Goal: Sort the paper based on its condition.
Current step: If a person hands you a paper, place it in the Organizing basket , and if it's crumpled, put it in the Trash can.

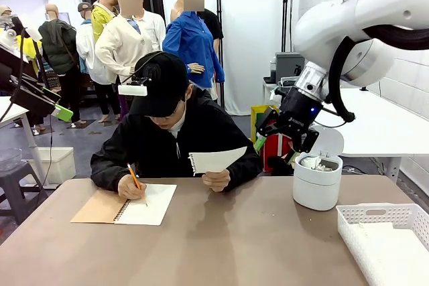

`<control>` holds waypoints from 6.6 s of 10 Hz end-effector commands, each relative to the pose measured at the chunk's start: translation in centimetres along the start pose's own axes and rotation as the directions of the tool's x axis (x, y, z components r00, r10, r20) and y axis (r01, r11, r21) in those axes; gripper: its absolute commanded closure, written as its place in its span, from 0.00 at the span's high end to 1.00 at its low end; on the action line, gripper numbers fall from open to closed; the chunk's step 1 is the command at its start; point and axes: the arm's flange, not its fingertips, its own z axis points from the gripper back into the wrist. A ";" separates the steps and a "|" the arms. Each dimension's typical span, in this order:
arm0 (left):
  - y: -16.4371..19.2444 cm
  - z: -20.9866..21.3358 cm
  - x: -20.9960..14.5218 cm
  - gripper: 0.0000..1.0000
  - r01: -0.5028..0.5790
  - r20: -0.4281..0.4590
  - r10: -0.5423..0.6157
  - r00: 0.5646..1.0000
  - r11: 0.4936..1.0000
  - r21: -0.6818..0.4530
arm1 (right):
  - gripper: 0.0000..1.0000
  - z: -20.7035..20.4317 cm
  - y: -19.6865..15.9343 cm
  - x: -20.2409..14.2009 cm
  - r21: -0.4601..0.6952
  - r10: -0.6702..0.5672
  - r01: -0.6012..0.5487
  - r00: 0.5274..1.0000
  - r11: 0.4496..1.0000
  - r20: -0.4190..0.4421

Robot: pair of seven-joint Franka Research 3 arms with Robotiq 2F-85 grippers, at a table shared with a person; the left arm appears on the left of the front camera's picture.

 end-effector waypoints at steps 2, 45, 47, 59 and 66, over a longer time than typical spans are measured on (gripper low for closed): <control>0.0 0.0 0.0 1.00 -0.006 -0.004 0.007 1.000 1.000 0.012 | 1.00 -1.8 -0.1 3.2 0.130 -0.238 0.248 0.967 0.960 -0.091; 0.0 0.0 0.0 1.00 -0.006 -0.004 0.007 1.000 1.000 0.012 | 0.00 9.8 2.5 -5.3 0.300 0.258 -0.216 0.960 0.929 -0.107; 0.0 0.0 0.0 1.00 -0.006 -0.004 0.007 1.000 1.000 0.012 | 0.00 11.5 2.5 -6.6 0.183 0.340 -0.329 0.940 0.927 -0.034; 0.0 0.0 0.0 1.00 -0.006 -0.004 0.007 1.000 1.000 0.012 | 0.00 15.4 -0.3 -11.5 -0.158 0.362 -0.342 0.925 0.926 0.115; 0.0 0.0 0.0 1.00 -0.006 -0.004 0.007 1.000 1.000 0.012 | 0.00 13.9 -5.9 -17.6 -0.225 0.251 -0.207 0.949 0.952 0.193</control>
